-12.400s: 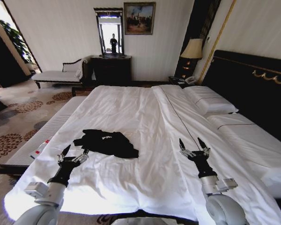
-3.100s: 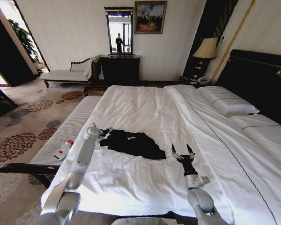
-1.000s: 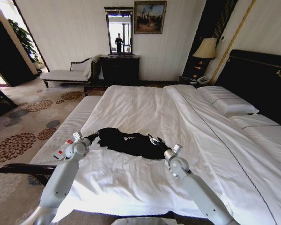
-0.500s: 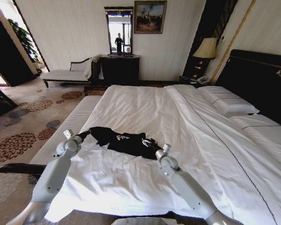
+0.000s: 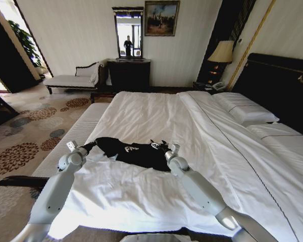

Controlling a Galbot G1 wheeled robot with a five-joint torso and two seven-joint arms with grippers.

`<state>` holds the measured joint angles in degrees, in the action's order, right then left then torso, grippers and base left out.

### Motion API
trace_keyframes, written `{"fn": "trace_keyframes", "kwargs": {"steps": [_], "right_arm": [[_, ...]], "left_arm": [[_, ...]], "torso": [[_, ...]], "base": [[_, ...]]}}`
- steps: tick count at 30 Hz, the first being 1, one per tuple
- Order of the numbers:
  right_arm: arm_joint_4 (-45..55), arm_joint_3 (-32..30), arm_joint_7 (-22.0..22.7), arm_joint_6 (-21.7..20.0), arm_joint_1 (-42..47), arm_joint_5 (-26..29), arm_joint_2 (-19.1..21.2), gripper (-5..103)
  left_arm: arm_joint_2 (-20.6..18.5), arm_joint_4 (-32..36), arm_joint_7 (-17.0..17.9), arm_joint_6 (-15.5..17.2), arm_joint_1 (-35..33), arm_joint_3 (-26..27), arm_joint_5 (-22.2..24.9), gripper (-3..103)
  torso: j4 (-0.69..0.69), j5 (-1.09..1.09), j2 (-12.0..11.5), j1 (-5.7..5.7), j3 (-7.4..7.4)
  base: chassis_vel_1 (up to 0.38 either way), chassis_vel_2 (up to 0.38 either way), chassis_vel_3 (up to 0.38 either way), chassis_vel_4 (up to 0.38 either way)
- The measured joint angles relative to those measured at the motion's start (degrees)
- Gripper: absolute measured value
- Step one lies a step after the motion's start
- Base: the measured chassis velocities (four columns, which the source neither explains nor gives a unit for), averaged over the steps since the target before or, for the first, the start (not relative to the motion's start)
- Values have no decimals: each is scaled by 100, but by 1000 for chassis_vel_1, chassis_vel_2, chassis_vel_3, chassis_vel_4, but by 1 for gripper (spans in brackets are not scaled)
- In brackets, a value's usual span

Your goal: Fold the clothes on the bed.

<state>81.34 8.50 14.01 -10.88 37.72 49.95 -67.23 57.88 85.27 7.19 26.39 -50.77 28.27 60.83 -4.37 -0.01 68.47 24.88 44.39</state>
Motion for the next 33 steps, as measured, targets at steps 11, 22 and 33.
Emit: {"fn": "trace_keyframes", "kwargs": {"steps": [11, 22, 33], "right_arm": [[-301, 205, 689, -791, -400, 314, -92, 100], [-346, 116, 794, -832, -319, -32, 112, 100], [-445, 275, 804, -756, -545, 75, -89, 100]], "left_arm": [[-77, 65, -14, 6, -106, 113, 19, 1], [-64, 111, 11, 32, -79, 109, 78, 1], [-87, 181, 17, 42, -161, 103, 96, 1]], "torso": [[0, 1, 0, 0, 0], [-1, 2, 0, 0, 0], [0, 1, 0, 0, 0]], "base": [[0, 0, 0, 0], [0, 0, 0, 0], [0, 0, 0, 0]]}}
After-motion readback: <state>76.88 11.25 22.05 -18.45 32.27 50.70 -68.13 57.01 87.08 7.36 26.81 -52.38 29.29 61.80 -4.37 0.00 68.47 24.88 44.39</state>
